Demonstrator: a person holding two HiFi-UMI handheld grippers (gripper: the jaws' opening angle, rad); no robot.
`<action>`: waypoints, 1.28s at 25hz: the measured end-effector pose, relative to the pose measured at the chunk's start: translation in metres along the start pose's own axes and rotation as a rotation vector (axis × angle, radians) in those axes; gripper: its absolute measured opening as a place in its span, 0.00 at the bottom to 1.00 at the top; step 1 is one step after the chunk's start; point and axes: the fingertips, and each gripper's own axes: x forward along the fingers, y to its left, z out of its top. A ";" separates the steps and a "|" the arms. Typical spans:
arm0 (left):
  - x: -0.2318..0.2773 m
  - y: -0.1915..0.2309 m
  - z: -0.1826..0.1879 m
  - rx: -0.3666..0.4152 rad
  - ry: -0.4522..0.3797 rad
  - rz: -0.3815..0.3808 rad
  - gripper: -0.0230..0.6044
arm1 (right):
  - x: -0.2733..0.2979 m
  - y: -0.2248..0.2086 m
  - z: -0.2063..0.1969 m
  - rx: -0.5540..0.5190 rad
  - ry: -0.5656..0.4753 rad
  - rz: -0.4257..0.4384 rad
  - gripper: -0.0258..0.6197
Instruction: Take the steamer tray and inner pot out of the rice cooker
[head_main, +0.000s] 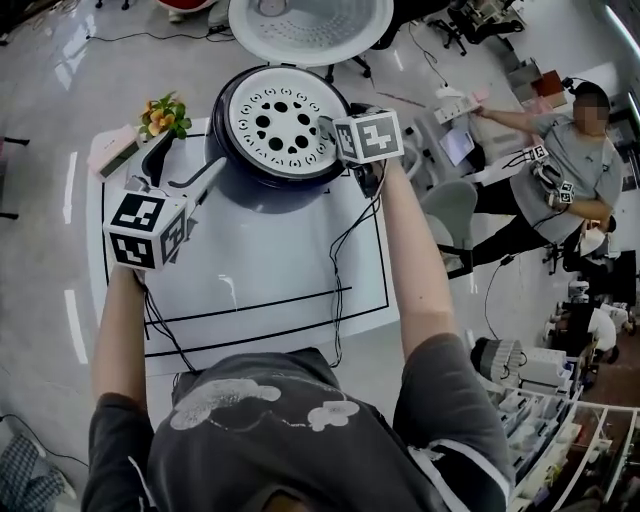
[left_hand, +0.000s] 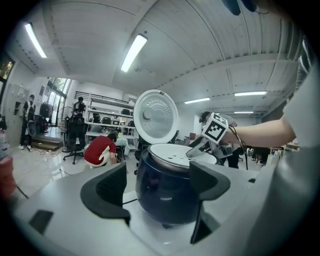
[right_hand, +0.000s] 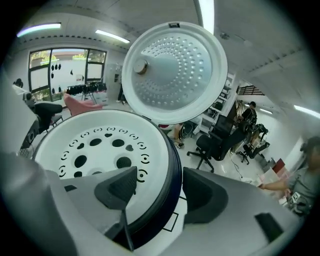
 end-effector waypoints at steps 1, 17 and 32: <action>0.000 0.000 0.000 0.000 0.005 0.002 0.66 | 0.002 0.000 0.000 -0.010 0.017 -0.001 0.51; -0.009 -0.011 0.018 0.006 0.001 0.076 0.66 | -0.012 -0.002 0.028 -0.052 -0.002 -0.012 0.28; -0.023 -0.041 0.032 -0.021 -0.026 0.147 0.66 | -0.052 -0.014 0.068 0.187 -0.293 0.065 0.12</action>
